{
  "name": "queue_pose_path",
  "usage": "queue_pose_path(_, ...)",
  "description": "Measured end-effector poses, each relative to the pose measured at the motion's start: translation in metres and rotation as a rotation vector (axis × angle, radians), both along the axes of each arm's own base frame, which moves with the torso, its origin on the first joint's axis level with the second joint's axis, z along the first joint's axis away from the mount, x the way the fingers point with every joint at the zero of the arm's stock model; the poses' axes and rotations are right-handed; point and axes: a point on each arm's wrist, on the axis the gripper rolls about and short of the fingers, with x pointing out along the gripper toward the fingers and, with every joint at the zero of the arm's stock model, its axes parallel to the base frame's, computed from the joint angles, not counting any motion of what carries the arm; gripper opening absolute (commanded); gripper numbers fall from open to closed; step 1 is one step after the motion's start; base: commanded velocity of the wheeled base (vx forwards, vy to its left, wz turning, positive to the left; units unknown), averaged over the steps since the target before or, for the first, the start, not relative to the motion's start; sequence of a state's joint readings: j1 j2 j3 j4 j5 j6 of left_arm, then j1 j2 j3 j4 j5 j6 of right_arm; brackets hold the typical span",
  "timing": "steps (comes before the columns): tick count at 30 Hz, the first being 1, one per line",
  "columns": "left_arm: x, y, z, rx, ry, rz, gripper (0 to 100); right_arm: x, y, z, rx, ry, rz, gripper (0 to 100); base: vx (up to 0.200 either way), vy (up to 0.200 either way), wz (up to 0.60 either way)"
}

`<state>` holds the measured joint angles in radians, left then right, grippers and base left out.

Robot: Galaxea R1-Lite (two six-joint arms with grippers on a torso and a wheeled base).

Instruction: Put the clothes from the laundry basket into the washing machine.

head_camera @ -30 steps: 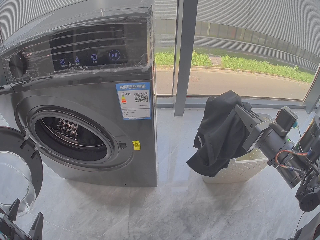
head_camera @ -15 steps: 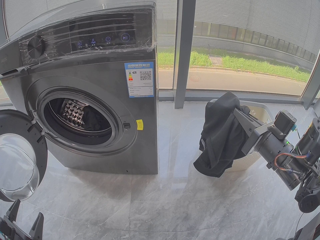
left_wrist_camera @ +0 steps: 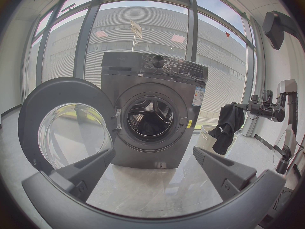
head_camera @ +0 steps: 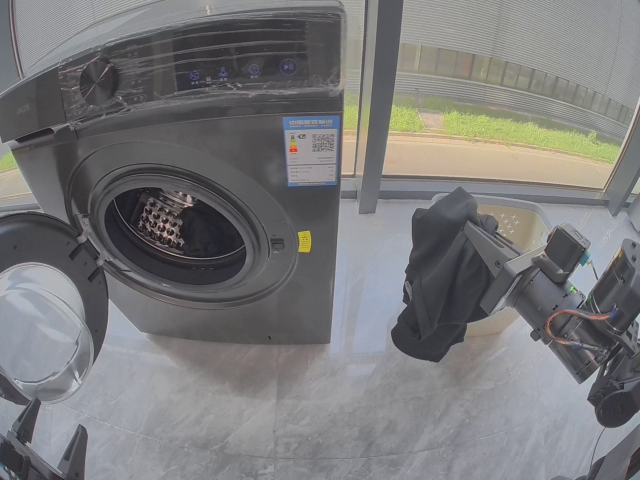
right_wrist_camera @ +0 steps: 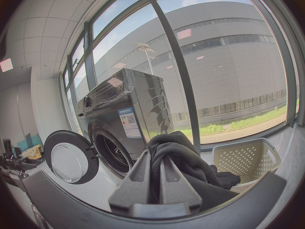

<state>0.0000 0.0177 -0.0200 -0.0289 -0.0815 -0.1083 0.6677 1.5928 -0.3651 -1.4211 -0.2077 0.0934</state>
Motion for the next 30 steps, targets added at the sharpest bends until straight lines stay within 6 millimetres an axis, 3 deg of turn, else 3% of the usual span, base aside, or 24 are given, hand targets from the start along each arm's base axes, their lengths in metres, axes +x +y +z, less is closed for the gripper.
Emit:
queue_pose_path(13, 0.0, 0.0, 0.0, 0.0, 0.0, -0.002, 100, -0.0038, 0.0054, -0.0002, 0.003, -0.001, 0.035, 0, 0.0, 0.2, 0.0)
queue_pose_path(30, 0.0001, 0.0, 0.0002, -0.008, -0.003, 0.0, 100, -0.0042, 0.0083, 0.0005, 0.013, -0.015, 0.05, 0, 0.0, 0.0, 0.0)
